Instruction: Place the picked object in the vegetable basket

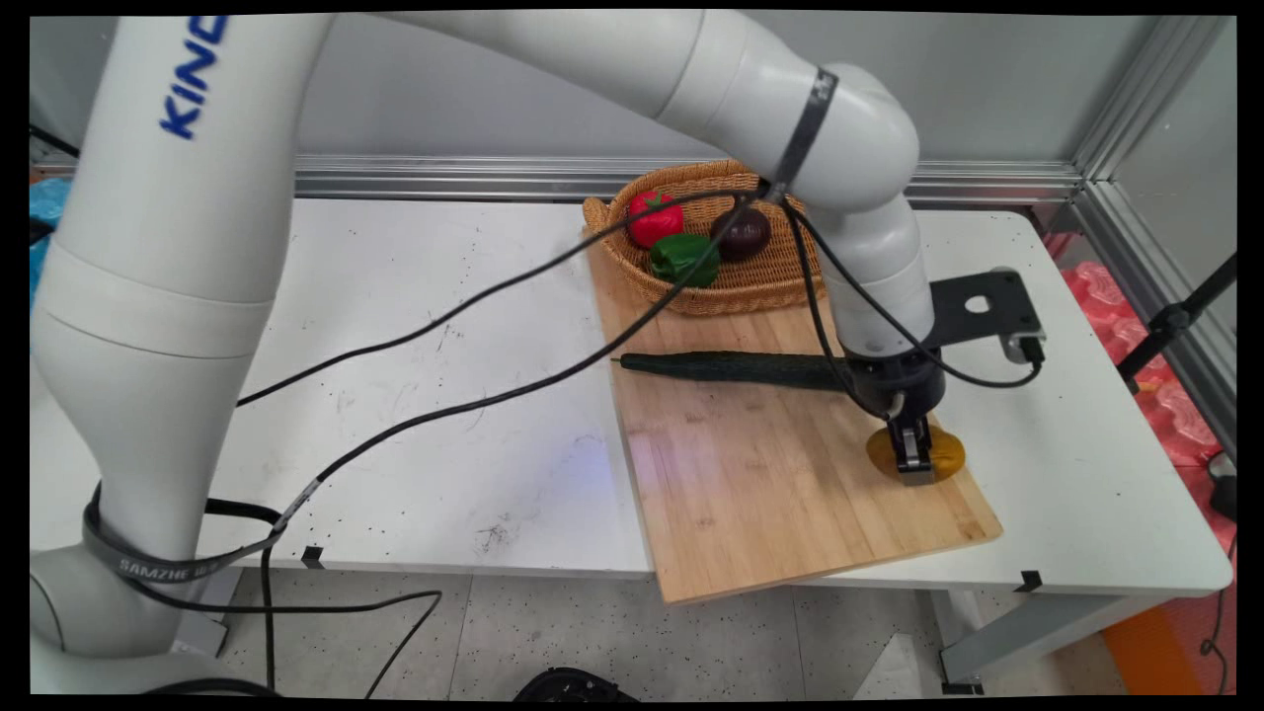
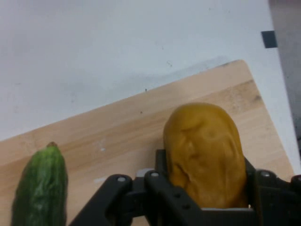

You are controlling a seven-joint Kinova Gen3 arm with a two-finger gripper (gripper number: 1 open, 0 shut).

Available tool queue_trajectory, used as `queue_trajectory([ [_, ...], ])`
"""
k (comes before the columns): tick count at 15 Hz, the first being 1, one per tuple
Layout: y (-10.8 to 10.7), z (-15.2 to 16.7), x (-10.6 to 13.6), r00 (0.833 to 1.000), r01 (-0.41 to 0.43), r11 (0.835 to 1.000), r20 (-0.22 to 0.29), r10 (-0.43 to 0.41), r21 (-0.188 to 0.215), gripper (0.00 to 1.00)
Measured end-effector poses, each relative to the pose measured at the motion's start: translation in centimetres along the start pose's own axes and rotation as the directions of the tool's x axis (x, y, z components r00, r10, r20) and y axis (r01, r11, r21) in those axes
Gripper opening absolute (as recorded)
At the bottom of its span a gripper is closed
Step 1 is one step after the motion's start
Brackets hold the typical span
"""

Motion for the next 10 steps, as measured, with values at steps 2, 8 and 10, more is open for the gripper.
queue_trajectory([
  [2, 0.1, -1.9, -0.1, 1.0, 0.003, 1.0, -0.008, -0.003, 0.002, 0.0],
  [8, -0.2, -9.5, -1.3, 0.997, 0.07, 0.997, -0.035, -0.069, 0.036, 0.0],
  [10, -0.6, -12.0, -2.2, 0.992, 0.121, 0.991, -0.043, -0.119, 0.058, 0.0],
])
